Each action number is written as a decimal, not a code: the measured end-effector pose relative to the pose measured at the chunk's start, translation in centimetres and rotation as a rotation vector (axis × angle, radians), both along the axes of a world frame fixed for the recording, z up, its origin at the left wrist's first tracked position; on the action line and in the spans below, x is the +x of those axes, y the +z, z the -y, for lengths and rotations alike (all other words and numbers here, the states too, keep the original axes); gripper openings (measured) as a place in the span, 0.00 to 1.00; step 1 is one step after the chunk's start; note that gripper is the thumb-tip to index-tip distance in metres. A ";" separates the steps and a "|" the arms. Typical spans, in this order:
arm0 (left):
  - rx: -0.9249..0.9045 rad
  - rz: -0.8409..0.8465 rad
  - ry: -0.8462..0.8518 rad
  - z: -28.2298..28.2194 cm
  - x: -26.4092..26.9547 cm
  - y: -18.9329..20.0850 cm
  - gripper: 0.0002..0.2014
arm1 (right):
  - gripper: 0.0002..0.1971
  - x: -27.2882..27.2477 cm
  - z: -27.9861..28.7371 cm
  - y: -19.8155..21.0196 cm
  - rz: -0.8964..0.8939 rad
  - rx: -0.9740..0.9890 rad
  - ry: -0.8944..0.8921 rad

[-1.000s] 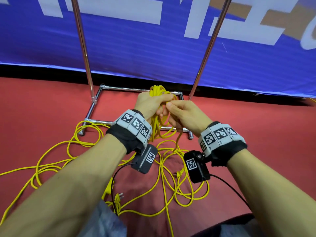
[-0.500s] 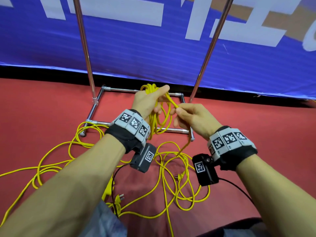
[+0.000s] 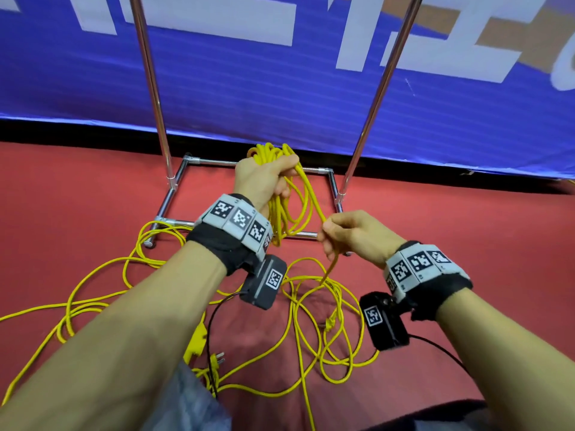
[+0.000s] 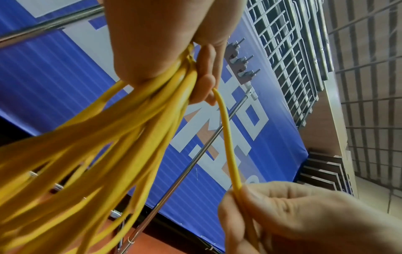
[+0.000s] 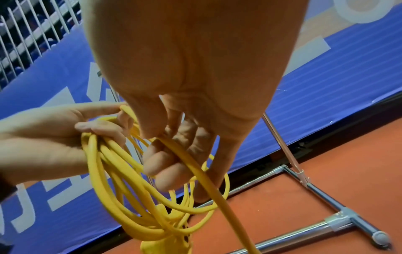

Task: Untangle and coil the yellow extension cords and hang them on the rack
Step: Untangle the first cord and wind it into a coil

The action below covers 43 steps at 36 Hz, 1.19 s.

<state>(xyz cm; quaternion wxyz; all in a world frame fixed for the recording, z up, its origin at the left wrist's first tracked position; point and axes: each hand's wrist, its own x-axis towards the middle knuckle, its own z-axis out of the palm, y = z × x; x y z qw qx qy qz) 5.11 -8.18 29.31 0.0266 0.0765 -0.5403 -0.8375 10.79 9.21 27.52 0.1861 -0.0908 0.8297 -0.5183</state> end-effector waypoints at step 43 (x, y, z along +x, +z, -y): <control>0.043 0.055 -0.049 0.1 1.1 0.2 0.11 | 0.11 0.1 3.9 1.7 -0.157 -0.153 0.031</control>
